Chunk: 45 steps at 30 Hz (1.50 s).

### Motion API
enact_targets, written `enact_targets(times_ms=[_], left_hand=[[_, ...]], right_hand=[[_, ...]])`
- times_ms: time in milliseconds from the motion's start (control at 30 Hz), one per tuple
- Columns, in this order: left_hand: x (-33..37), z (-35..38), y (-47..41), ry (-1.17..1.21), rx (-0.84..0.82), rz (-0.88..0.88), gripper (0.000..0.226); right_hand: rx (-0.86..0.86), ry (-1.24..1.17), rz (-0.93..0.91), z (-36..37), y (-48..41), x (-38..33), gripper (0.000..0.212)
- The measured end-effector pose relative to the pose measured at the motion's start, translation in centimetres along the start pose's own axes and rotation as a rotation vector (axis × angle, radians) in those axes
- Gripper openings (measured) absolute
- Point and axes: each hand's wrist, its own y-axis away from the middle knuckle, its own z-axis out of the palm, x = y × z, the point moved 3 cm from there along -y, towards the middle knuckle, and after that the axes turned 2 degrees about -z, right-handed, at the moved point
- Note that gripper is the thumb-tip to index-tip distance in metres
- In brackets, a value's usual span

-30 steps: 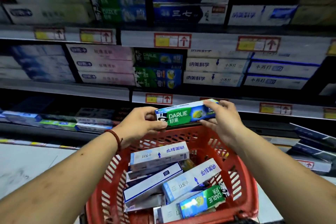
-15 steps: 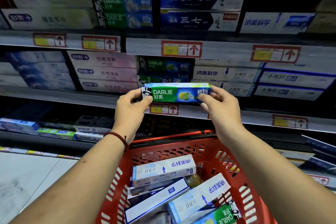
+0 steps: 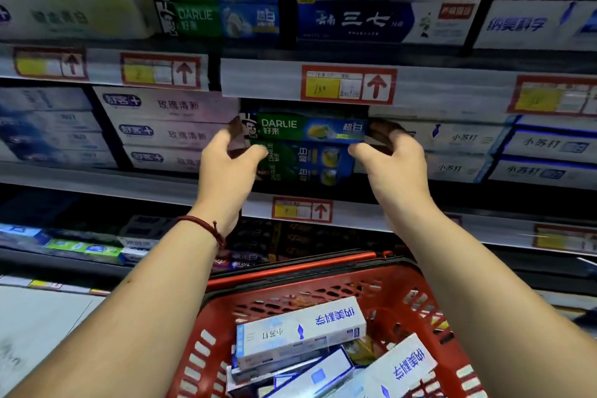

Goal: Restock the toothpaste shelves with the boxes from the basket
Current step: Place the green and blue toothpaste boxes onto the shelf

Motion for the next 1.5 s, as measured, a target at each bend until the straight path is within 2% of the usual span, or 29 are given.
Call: enact_targets(times_ms=[133, 267, 533, 867, 1033, 1133, 1200, 1300, 1400, 1500], left_hand=[[-0.6, 0.6, -0.9, -0.073, 0.012, -0.062, 0.060], [-1.1, 1.3, -1.0, -0.135, 0.000, -0.045, 0.043], [-1.2, 1.3, -0.5, -0.179, 0.020, -0.012, 0.061], [-1.3, 1.0, -0.5, -0.214, 0.022, -0.011, 0.058], [-0.5, 0.6, 0.5, -0.388, -0.007, 0.034, 0.061], [0.2, 0.6, 1.3, -0.506, -0.064, 0.073, 0.058], [0.6, 0.6, 2.0, -0.598, -0.118, 0.135, 0.056], [1.3, 0.6, 3.4, -0.694, -0.159, 0.223, 0.068], [2.1, 0.7, 5.5, -0.750, -0.156, 0.282, 0.072], [2.4, 0.8, 7.9, -0.798, -0.223, 0.346, 0.072]], right_hand=[[-0.002, 0.035, 0.034, 1.1, -0.3, 1.1, 0.040], [0.021, 0.064, 0.034, 1.4, -0.5, 1.7, 0.046], [0.027, 0.077, 0.034, 1.3, -0.2, 1.6, 0.034], [0.008, 0.078, 0.009, 1.7, 0.0, 1.6, 0.041], [-0.042, 0.184, -0.048, 1.4, 0.8, 1.3, 0.028], [-0.108, 0.317, -0.098, 1.1, 1.6, 0.7, 0.035], [-0.151, 0.431, -0.122, 0.7, 2.3, 0.2, 0.050], [-0.217, 0.557, -0.255, -0.2, 3.8, -0.6, 0.068], [-0.296, 0.629, -0.346, -1.4, 5.3, -0.9, 0.074], [-0.368, 0.697, -0.404, -2.9, 7.0, -0.7, 0.075]])
